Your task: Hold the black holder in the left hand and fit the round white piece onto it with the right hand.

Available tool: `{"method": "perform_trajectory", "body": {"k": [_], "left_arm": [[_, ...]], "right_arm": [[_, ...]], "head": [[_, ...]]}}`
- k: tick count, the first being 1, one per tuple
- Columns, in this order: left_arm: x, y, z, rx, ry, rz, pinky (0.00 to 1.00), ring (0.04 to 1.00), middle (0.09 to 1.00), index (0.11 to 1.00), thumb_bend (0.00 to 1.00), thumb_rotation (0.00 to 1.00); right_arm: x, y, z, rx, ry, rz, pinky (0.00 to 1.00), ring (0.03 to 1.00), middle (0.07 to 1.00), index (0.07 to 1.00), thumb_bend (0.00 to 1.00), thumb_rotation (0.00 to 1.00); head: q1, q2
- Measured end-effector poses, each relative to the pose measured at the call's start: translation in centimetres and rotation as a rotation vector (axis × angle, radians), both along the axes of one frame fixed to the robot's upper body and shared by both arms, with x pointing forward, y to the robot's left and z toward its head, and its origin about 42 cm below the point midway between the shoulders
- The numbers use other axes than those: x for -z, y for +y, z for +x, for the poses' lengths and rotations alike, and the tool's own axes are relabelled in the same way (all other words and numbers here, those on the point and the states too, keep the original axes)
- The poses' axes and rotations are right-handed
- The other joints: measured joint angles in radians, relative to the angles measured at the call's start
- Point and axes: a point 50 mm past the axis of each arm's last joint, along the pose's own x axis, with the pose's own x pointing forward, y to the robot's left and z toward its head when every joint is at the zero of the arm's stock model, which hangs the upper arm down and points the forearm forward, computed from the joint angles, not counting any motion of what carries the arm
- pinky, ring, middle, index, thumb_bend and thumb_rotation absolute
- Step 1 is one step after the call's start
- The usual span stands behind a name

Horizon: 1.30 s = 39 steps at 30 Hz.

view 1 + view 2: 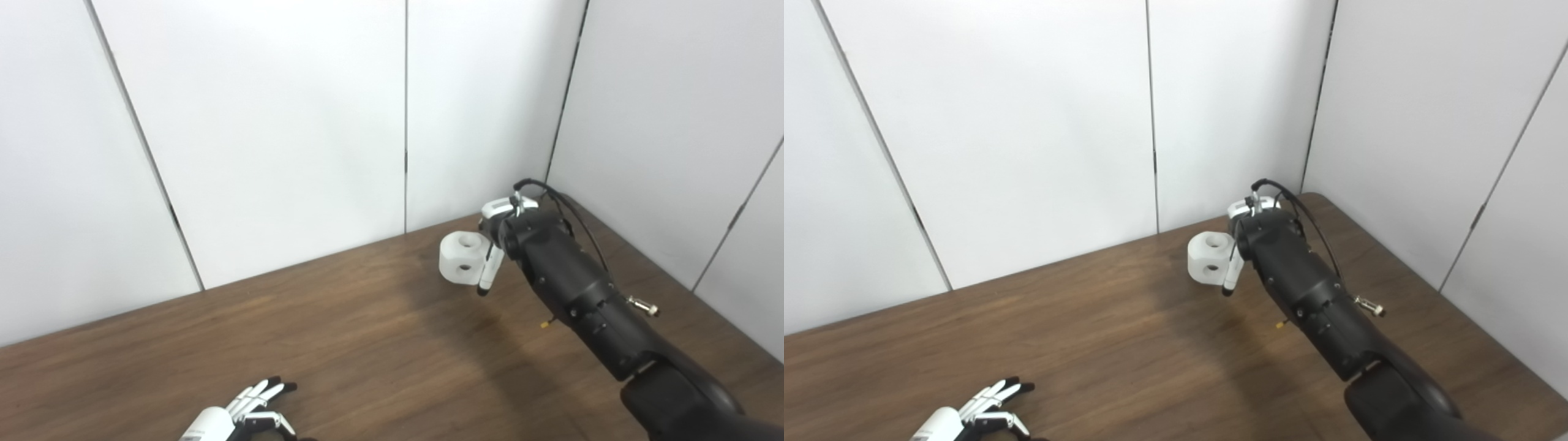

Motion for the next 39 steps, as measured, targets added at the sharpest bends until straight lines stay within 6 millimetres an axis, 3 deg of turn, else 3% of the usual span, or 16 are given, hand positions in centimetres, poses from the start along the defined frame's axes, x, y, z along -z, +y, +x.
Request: {"method": "perform_trajectory", "body": {"k": [12, 16, 19, 20, 22, 27, 33, 39], "left_arm": [[-0.1, 0.0, -0.2, -0.007, -0.001, -0.001, 0.92, 0.976, 0.933, 0.488, 0.52, 0.06], [-0.1, 0.0, -0.2, -0.009, 0.001, -0.001, 0.91, 0.971, 0.929, 0.488, 0.52, 0.06], [-0.2, 0.0, -0.3, -0.013, 0.001, 0.001, 0.91, 0.967, 0.929, 0.488, 0.52, 0.06], [-0.3, 0.0, -0.4, -0.011, 0.001, 0.003, 0.9, 0.965, 0.928, 0.488, 0.52, 0.06], [-0.3, 0.1, -0.5, -0.011, 0.001, 0.004, 0.9, 0.963, 0.928, 0.488, 0.52, 0.06], [-0.3, 0.2, -0.6, -0.012, 0.006, 0.01, 0.92, 0.971, 0.933, 0.488, 0.52, 0.06], [-0.4, 0.2, -0.7, -0.012, 0.007, 0.007, 0.91, 0.967, 0.934, 0.488, 0.52, 0.06], [-0.6, 0.0, -1.0, -0.02, 0.014, 0.014, 0.89, 0.963, 0.931, 0.488, 0.52, 0.06]], "right_arm": [[1.3, 1.7, 0.6, -0.051, -0.038, 0.002, 0.99, 1.0, 1.0, 0.908, 1.0, 0.4], [1.5, 1.9, 0.8, -0.066, -0.061, 0.007, 0.94, 0.962, 0.962, 0.83, 0.99, 0.36], [1.8, 1.9, 0.7, -0.085, -0.115, 0.031, 0.89, 0.885, 0.851, 0.63, 0.89, 0.28], [2.0, 1.9, 0.6, -0.09, -0.135, 0.041, 0.88, 0.865, 0.822, 0.56, 0.71, 0.22], [2.5, 1.9, 0.4, -0.098, -0.17, 0.05, 0.89, 0.844, 0.789, 0.499, 0.56, 0.16], [3.0, 2.1, -0.1, -0.12, -0.251, 0.051, 0.92, 0.83, 0.748, 0.482, 0.52, 0.13], [3.1, 2.1, -0.2, -0.156, -0.316, 0.059, 0.85, 0.774, 0.688, 0.483, 0.52, 0.14], [3.5, 0.7, -0.9, -0.164, -0.352, 0.049, 0.81, 0.74, 0.668, 0.482, 0.52, 0.14]], "head": [[0.014, 0.014], [0.023, 0.021], [0.025, 0.029], [0.025, 0.029], [0.029, 0.034], [0.037, 0.038], [0.051, 0.044], [0.101, 0.074]]}}
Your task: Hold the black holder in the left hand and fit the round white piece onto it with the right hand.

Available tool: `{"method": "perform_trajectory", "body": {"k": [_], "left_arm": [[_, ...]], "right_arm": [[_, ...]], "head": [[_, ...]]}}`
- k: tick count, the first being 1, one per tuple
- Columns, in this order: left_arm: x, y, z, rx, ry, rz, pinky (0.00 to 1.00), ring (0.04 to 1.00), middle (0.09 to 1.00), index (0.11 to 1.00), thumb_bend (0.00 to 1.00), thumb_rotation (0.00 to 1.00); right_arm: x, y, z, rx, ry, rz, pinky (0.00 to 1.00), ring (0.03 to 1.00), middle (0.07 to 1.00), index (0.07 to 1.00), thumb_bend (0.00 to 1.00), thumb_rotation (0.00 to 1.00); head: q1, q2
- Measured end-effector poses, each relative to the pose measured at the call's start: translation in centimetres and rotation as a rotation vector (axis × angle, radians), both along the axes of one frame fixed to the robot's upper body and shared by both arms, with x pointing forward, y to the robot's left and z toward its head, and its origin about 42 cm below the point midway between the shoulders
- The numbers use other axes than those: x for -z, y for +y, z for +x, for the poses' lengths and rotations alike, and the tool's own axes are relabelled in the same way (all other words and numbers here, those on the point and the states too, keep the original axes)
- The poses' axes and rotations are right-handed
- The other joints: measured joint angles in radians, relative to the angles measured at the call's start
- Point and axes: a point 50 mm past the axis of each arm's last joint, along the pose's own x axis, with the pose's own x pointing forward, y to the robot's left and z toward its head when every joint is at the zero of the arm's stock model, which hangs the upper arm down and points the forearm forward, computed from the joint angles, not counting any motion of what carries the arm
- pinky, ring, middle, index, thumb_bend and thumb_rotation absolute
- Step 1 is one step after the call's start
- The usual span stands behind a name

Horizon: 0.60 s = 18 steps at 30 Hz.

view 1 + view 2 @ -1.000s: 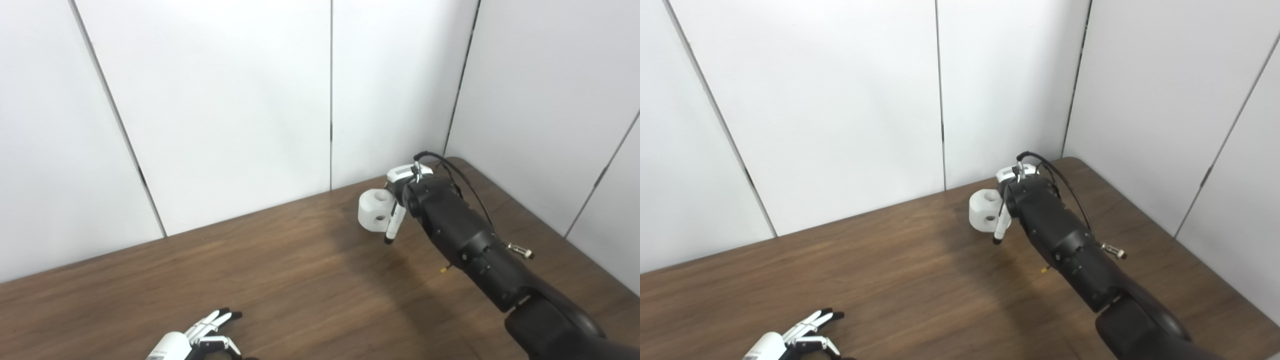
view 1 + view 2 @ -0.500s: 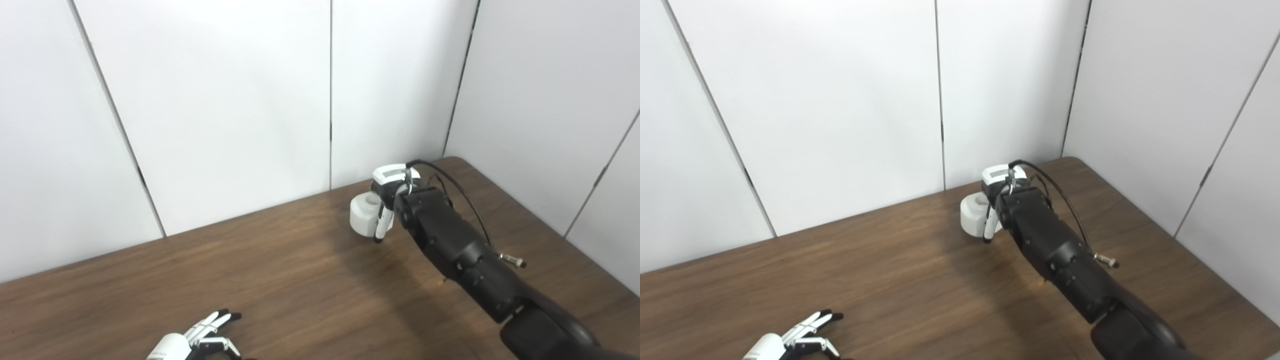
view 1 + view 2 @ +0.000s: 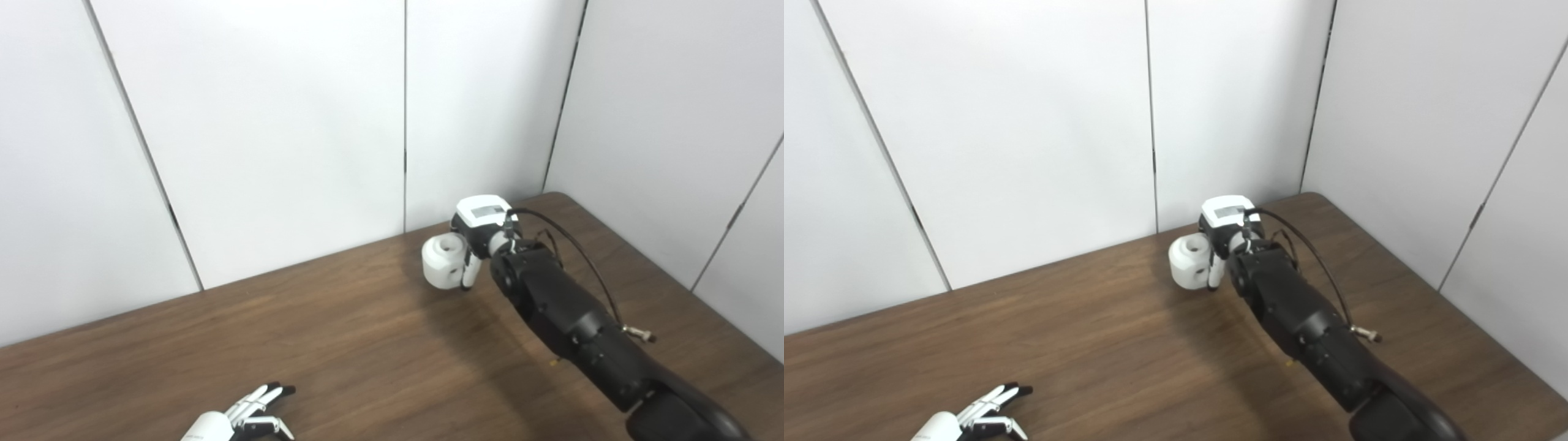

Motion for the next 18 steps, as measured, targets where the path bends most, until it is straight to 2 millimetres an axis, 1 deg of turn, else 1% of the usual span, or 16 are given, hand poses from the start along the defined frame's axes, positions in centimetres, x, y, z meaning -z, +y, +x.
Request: {"method": "perform_trajectory", "body": {"k": [2, 3, 4, 5, 8, 12, 13, 15, 16, 17, 18], "left_arm": [[-0.1, 0.0, -0.1, 0.0, 0.0, 0.004, 0.86, 0.947, 0.921, 0.488, 0.52, 0.06], [-0.1, 0.1, -0.1, -0.001, -0.001, 0.004, 0.85, 0.942, 0.919, 0.488, 0.52, 0.06], [-0.2, 0.0, -0.2, 0.0, -0.003, 0.004, 0.84, 0.939, 0.917, 0.488, 0.52, 0.06], [-0.2, 0.0, -0.3, -0.002, -0.003, 0.005, 0.84, 0.938, 0.917, 0.488, 0.52, 0.06], [-0.5, -0.2, -0.6, -0.008, -0.007, 0.006, 0.83, 0.933, 0.912, 0.488, 0.52, 0.06], [-0.8, -0.5, -1.2, -0.019, -0.012, 0.022, 0.82, 0.93, 0.916, 0.488, 0.52, 0.06], [-0.8, -0.7, -1.2, -0.021, -0.011, 0.025, 0.82, 0.929, 0.918, 0.488, 0.52, 0.06], [-0.8, -0.9, -1.3, -0.025, -0.016, 0.028, 0.82, 0.932, 0.922, 0.488, 0.52, 0.06], [-0.9, -1.2, -1.2, -0.024, -0.022, 0.03, 0.82, 0.935, 0.924, 0.488, 0.52, 0.06], [-0.9, -1.3, -1.3, -0.026, -0.021, 0.032, 0.83, 0.941, 0.93, 0.489, 0.52, 0.06], [-0.9, -1.6, -1.3, -0.03, -0.021, 0.03, 0.84, 0.945, 0.934, 0.489, 0.52, 0.06]], "right_arm": [[-0.1, -0.1, -0.5, -0.009, -0.016, 0.011, 0.79, 0.733, 0.667, 0.482, 0.52, 0.14], [-0.2, 0.0, -0.7, -0.015, -0.027, 0.019, 0.78, 0.733, 0.67, 0.481, 0.52, 0.14], [-0.4, 0.0, -1.1, -0.022, -0.04, 0.027, 0.78, 0.733, 0.671, 0.481, 0.52, 0.14], [-0.5, 0.0, -1.3, -0.03, -0.048, 0.037, 0.77, 0.736, 0.675, 0.481, 0.52, 0.14], [-1.2, 0.2, -2.4, -0.053, -0.09, 0.072, 0.76, 0.74, 0.674, 0.48, 0.52, 0.14], [-3.1, 1.5, -4.8, -0.138, -0.178, 0.119, 0.76, 0.737, 0.671, 0.48, 0.53, 0.14], [-3.6, 1.8, -5.6, -0.161, -0.192, 0.136, 0.76, 0.736, 0.67, 0.479, 0.53, 0.14], [-4.2, 2.3, -6.7, -0.198, -0.206, 0.158, 0.76, 0.739, 0.672, 0.478, 0.52, 0.14], [-4.4, 2.5, -7.3, -0.212, -0.209, 0.169, 0.75, 0.739, 0.672, 0.478, 0.52, 0.14], [-4.6, 2.6, -7.9, -0.226, -0.209, 0.184, 0.74, 0.738, 0.673, 0.478, 0.52, 0.14], [-4.8, 2.8, -8.7, -0.243, -0.208, 0.195, 0.74, 0.738, 0.672, 0.478, 0.52, 0.14]], "head": [[0.026, 0.011], [0.057, 0.02], [0.057, 0.02], [0.095, 0.031], [0.117, 0.037], [0.253, 0.069], [0.261, 0.072], [0.322, 0.087], [0.331, 0.089], [0.368, 0.101], [0.368, 0.101]]}}
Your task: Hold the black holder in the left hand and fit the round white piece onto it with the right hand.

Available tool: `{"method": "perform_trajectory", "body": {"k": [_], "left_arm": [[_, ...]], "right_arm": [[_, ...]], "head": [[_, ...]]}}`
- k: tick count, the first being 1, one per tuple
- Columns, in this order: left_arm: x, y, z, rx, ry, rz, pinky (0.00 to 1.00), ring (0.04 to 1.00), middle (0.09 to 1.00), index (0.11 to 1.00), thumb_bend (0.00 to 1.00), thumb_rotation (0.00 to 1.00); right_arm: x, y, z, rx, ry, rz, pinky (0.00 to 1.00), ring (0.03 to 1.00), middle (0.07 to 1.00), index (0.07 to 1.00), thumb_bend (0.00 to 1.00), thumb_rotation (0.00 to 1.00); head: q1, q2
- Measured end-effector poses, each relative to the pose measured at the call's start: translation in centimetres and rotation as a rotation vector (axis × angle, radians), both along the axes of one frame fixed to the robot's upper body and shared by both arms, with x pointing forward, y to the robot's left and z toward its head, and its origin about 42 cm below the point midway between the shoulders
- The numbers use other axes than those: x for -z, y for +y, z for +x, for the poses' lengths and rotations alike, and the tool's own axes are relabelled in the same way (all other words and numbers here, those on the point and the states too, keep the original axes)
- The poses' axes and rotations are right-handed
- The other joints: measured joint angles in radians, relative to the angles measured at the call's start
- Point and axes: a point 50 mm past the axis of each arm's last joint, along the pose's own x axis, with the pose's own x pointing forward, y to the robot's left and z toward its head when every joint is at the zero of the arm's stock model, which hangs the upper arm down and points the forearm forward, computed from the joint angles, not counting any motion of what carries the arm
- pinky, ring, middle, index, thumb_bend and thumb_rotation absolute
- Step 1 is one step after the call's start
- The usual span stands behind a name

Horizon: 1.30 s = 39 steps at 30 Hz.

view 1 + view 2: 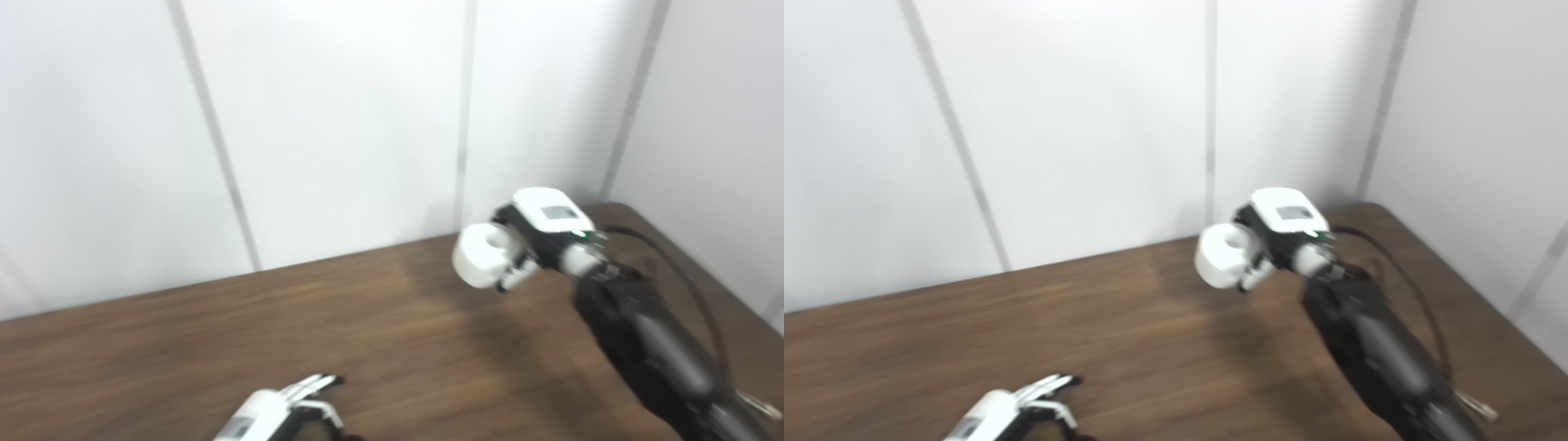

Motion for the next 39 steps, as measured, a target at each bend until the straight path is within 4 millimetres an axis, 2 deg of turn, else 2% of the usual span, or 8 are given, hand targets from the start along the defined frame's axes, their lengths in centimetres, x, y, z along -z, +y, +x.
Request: {"method": "perform_trajectory", "body": {"k": [1, 4, 6, 9, 12, 23, 28, 39], "left_arm": [[-0.1, -0.3, 0.0, -0.006, -0.002, 0.0, 0.85, 0.952, 0.939, 0.489, 0.52, 0.06], [0.1, -0.9, -0.1, -0.015, 0.002, 0.002, 0.89, 0.975, 0.953, 0.489, 0.52, 0.06], [0.2, -1.2, -0.1, -0.024, 0.012, -0.002, 0.89, 0.981, 0.954, 0.489, 0.52, 0.06], [0.4, -1.8, 0.2, -0.029, 0.015, -0.005, 0.89, 0.986, 0.957, 0.488, 0.52, 0.07], [0.3, -2.3, 0.5, -0.028, 0.013, -0.005, 0.89, 0.987, 0.955, 0.488, 0.52, 0.07], [0.4, -3.2, 1.1, -0.029, 0.013, -0.006, 0.91, 0.996, 0.967, 0.487, 0.52, 0.07], [0.5, -3.4, 1.1, -0.036, 0.019, -0.007, 0.92, 0.999, 0.969, 0.487, 0.52, 0.07], [0.4, -3.7, 1.1, -0.048, 0.03, -0.005, 0.93, 1.0, 0.971, 0.487, 0.52, 0.07]], "right_arm": [[-0.2, 0.2, -0.7, -0.02, 0.002, 0.012, 0.72, 0.739, 0.674, 0.478, 0.52, 0.14], [-0.8, 1.0, -2.6, -0.074, -0.009, 0.033, 0.71, 0.731, 0.68, 0.479, 0.52, 0.14], [-1.5, 1.5, -3.9, -0.109, -0.027, 0.049, 0.7, 0.731, 0.685, 0.479, 0.52, 0.14], [-1.8, 2.1, -5.3, -0.146, -0.022, 0.071, 0.69, 0.74, 0.693, 0.48, 0.52, 0.14], [-1.5, 2.7, -6.2, -0.176, 0.008, 0.097, 0.7, 0.754, 0.702, 0.481, 0.52, 0.14], [-1.4, 5.6, -8.6, -0.314, 0.062, 0.143, 0.67, 0.743, 0.692, 0.479, 0.52, 0.14], [-0.5, 7.5, -8.8, -0.373, 0.092, 0.177, 0.72, 0.746, 0.688, 0.479, 0.53, 0.14], [1.3, 10.2, -8.4, -0.468, 0.16, 0.122, 0.69, 0.722, 0.672, 0.479, 0.53, 0.14]], "head": [[0.044, 0.015], [0.098, 0.044], [0.155, 0.092], [0.187, 0.136], [0.202, 0.155], [0.201, 0.184], [0.195, 0.189], [0.201, 0.199]]}}
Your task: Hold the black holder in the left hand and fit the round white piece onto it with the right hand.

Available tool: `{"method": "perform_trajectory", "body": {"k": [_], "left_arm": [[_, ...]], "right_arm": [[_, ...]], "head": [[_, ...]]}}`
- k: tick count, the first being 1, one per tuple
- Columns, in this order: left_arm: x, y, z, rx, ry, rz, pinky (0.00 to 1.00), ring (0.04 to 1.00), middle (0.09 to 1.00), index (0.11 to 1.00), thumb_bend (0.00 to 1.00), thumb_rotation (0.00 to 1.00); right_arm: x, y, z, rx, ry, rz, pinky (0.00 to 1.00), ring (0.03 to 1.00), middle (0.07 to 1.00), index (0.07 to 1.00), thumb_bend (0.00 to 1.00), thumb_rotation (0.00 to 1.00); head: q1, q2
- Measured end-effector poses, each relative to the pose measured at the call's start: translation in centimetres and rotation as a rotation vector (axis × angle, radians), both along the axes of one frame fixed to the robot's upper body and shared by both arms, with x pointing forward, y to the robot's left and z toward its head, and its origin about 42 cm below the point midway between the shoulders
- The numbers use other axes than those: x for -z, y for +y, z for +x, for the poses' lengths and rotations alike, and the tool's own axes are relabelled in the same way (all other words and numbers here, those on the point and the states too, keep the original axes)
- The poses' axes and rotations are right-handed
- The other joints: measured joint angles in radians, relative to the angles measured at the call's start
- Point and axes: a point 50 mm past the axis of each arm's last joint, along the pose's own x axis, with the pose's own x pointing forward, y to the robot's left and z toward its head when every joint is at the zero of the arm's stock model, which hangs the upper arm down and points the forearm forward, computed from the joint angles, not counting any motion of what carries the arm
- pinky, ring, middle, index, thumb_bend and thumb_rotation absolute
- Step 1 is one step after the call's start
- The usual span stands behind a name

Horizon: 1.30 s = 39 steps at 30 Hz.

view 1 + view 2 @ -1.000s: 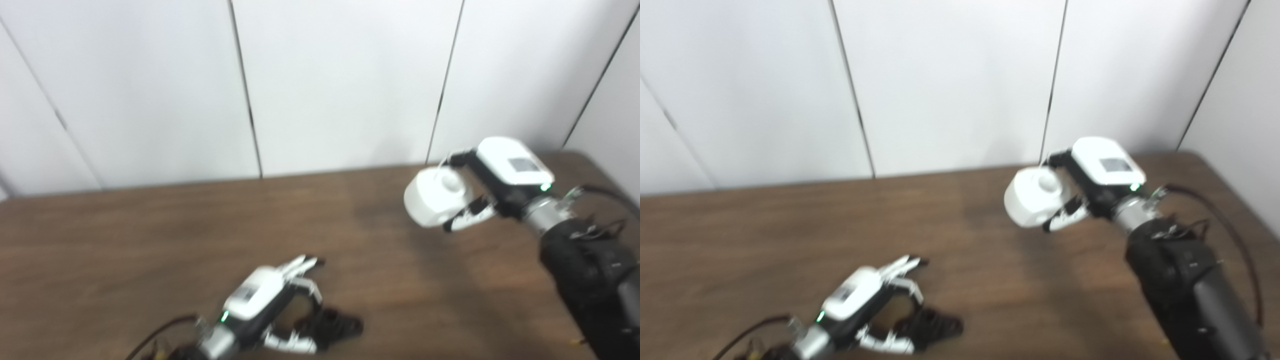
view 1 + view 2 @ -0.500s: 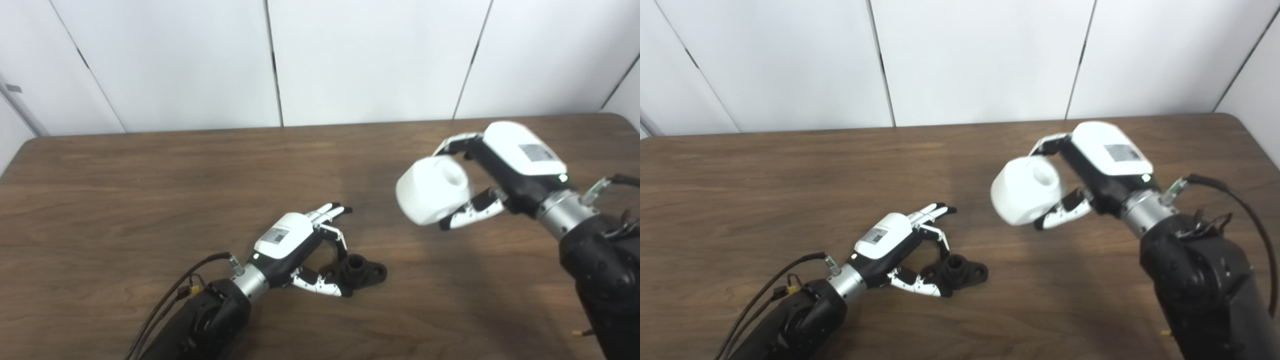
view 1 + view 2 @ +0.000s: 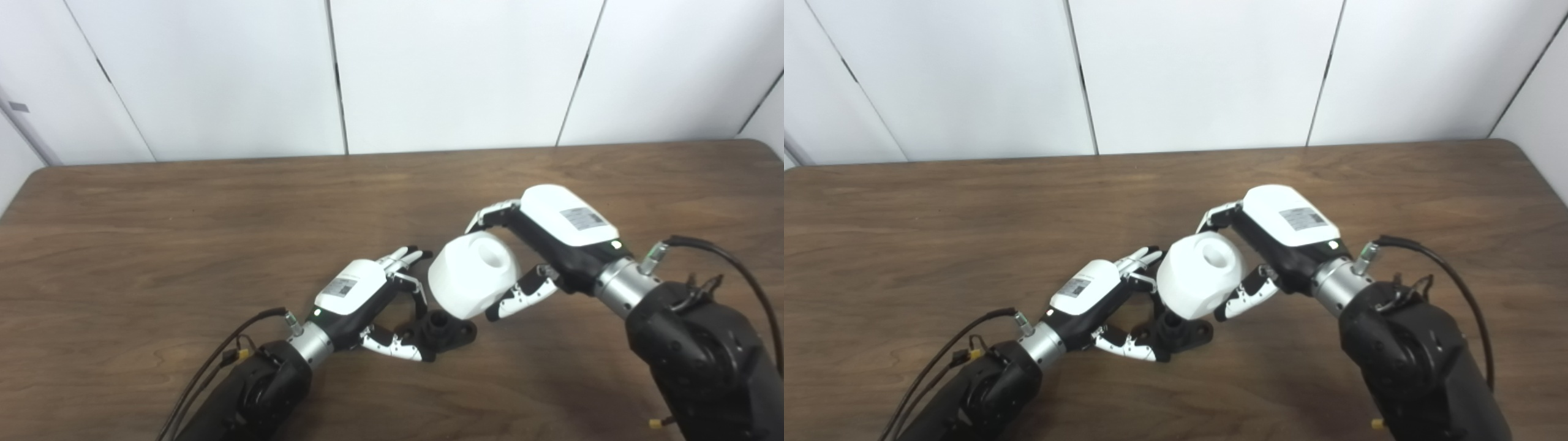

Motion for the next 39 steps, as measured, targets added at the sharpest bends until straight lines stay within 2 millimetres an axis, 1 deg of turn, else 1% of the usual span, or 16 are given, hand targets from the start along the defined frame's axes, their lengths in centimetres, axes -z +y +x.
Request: {"method": "perform_trajectory", "body": {"k": [5, 9, 13, 20, 28, 39], "left_arm": [[-0.1, -0.1, 0.0, 0.001, 0.004, 0.003, 0.93, 1.0, 0.973, 0.487, 0.52, 0.07], [-0.2, -0.2, 0.1, 0.001, 0.01, 0.008, 0.93, 1.0, 0.973, 0.487, 0.52, 0.07], [-0.3, -0.3, 0.0, -0.002, 0.009, 0.011, 0.91, 1.0, 0.969, 0.487, 0.52, 0.07], [-0.4, -0.5, 0.0, -0.003, 0.009, 0.015, 0.92, 1.0, 0.974, 0.487, 0.52, 0.07], [-0.5, -0.5, 0.0, -0.002, 0.014, 0.02, 0.93, 1.0, 0.976, 0.487, 0.52, 0.07], [-0.4, -0.5, 0.0, -0.002, 0.014, 0.02, 0.92, 0.996, 0.972, 0.487, 0.52, 0.07]], "right_arm": [[0.5, 0.9, 0.8, -0.053, -0.006, -0.048, 0.68, 0.709, 0.661, 0.479, 0.53, 0.14], [0.3, 1.7, 1.4, -0.094, -0.029, -0.079, 0.67, 0.701, 0.657, 0.479, 0.53, 0.14], [0.3, 2.0, 1.9, -0.118, -0.038, -0.104, 0.69, 0.707, 0.658, 0.479, 0.53, 0.14], [0.7, 2.8, 2.4, -0.173, -0.033, -0.166, 0.7, 0.709, 0.649, 0.479, 0.53, 0.14], [0.5, 3.3, 2.6, -0.214, -0.029, -0.227, 0.7, 0.718, 0.656, 0.479, 0.53, 0.14], [0.4, 3.3, 2.5, -0.256, -0.021, -0.283, 0.72, 0.725, 0.666, 0.48, 0.53, 0.14]], "head": [[0.006, 0.006], [0.003, 0.011], [0.006, 0.012], [0.012, 0.018], [0.012, 0.023], [0.015, 0.028]]}}
